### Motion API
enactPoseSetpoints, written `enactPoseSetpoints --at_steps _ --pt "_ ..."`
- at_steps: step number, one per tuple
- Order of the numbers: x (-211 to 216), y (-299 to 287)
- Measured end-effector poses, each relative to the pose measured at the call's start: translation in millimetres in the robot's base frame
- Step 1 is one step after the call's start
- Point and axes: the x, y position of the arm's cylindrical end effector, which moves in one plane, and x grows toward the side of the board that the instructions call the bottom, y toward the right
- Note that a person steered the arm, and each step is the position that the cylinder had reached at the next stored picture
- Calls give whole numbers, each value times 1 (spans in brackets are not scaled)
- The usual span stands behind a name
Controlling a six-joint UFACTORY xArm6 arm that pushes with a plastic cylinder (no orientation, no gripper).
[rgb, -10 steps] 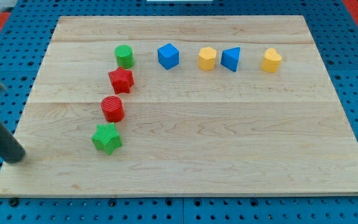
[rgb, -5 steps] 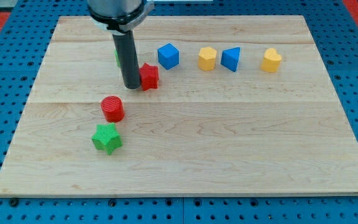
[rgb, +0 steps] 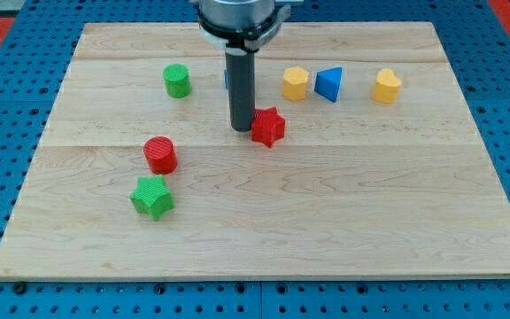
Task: Move red star at the center of the board
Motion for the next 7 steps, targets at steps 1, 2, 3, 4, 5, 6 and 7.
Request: enactPoseSetpoints --at_steps 1,2,3,4,5,6,7 --pt "11 -24" --pt "32 -1" --pt "20 3" --pt "14 16" --pt "53 23" --pt "57 60" --pt "5 51"
